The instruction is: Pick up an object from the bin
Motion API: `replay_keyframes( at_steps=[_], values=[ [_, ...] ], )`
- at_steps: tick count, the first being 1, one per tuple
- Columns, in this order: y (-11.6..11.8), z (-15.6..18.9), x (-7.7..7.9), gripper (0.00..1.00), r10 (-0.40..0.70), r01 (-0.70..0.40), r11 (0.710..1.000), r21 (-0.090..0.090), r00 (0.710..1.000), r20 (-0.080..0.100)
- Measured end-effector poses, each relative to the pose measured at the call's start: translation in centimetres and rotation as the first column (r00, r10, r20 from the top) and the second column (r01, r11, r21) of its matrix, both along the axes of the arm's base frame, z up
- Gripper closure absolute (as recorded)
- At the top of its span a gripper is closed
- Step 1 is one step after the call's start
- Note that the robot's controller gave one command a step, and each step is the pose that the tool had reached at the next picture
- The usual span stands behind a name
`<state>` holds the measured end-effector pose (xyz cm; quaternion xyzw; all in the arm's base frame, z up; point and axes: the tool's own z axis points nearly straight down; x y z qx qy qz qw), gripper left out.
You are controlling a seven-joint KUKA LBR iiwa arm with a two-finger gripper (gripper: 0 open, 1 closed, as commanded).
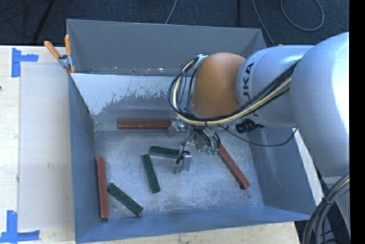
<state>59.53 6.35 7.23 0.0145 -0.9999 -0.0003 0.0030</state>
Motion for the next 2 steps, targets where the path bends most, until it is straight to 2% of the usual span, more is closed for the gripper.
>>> replay_keyframes(
  at_steps=[1,2],
  values=[
    [-0.1,0.5,0.1,1.0,-0.003,0.003,1.0,0.0,1.0,0.006],
    [1.0,18.9,0.0,1.0,0.034,-0.034,0.999,0.0,0.999,0.017]
  ],
)
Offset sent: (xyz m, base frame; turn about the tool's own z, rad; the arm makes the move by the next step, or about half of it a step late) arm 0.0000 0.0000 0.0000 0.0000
